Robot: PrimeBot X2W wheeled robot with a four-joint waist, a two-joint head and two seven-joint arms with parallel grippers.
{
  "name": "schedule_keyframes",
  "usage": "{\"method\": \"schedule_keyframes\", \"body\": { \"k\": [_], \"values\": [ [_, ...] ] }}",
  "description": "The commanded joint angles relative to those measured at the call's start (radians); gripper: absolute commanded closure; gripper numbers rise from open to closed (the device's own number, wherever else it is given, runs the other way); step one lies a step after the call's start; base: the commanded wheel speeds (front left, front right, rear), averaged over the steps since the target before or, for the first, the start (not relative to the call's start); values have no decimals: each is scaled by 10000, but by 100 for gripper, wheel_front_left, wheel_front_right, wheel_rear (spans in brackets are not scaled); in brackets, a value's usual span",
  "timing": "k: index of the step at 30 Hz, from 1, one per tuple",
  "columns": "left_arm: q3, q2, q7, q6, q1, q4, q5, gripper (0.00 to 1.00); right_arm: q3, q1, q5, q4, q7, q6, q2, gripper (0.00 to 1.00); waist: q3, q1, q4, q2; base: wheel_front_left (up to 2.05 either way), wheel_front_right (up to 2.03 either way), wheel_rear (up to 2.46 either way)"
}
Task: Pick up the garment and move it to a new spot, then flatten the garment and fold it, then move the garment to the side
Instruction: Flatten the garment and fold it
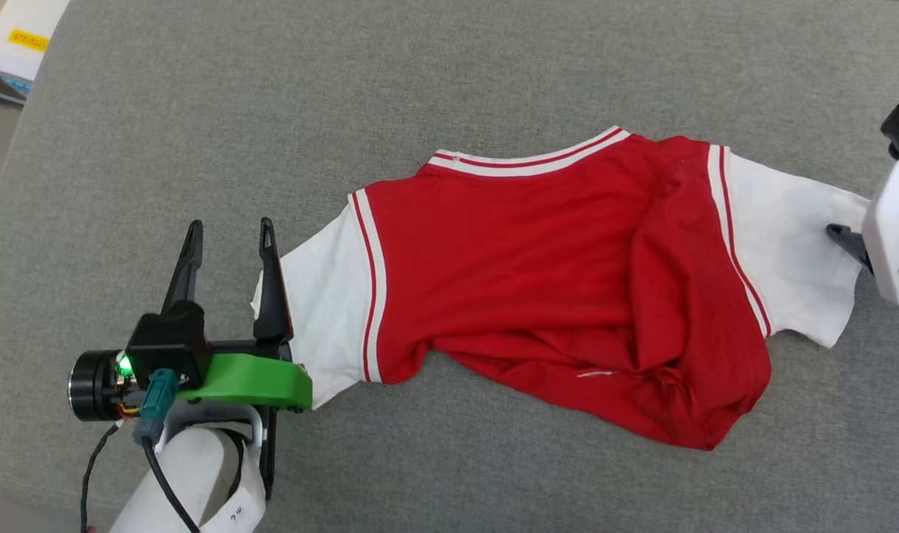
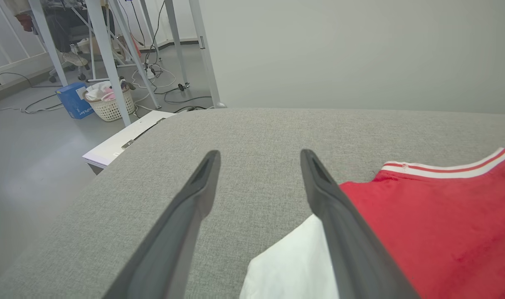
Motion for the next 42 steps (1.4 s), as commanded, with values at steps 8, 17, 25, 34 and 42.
{"method": "schedule_keyframes", "body": {
  "k": [8,17,25,34,42],
  "values": [
    [695,-524,-58,-805,-244,519,628,0,1379,71,503,1053,-539,-6,-42,0,366,-1,121,0,0,0,0],
    [1352,-593,-58,-1521,-348,1084,979,0,1474,-245,977,722,-2844,-6,-602,100,-320,-1,-283,0,0,0,0],
    [1594,15,3,-2473,-981,1646,961,0,1062,178,1326,-35,-3980,-6,-1412,100,-970,-1,-718,0,0,0,0],
    [1218,1032,1512,-3792,-2896,2099,849,0,501,1167,1402,-810,-4264,-6,-1767,100,-1129,-1,-1225,0,0,0,0],
    [-98,1747,5237,-4588,-4607,2828,-493,0,-5,1677,1221,-1193,-4191,-6,-1433,100,-1004,-1,-1629,0,0,0,0]
  ]
}}
